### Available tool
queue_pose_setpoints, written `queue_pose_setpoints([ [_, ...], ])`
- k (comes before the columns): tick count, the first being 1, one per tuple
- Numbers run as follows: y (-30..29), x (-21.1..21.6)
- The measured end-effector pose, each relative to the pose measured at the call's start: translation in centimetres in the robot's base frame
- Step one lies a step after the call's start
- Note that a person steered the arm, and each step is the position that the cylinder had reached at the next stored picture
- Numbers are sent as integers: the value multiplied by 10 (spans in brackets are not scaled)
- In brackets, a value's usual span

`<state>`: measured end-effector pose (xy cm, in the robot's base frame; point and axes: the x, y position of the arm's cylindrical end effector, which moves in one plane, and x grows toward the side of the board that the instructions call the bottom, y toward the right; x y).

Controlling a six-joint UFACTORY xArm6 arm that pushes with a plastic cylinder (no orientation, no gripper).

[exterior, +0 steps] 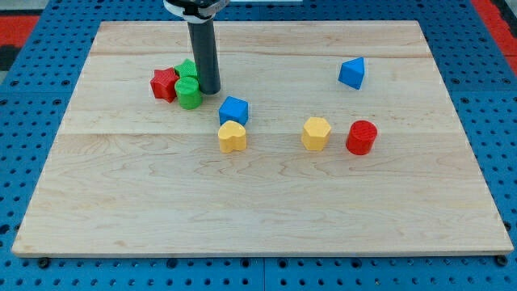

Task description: Point at the red circle

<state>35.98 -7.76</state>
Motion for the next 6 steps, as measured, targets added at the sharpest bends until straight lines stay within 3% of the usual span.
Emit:
queue_pose_setpoints([
  [1, 2, 13],
  [2, 47, 13],
  [4, 232, 33],
  [5, 308, 80],
  [6, 322, 123],
])
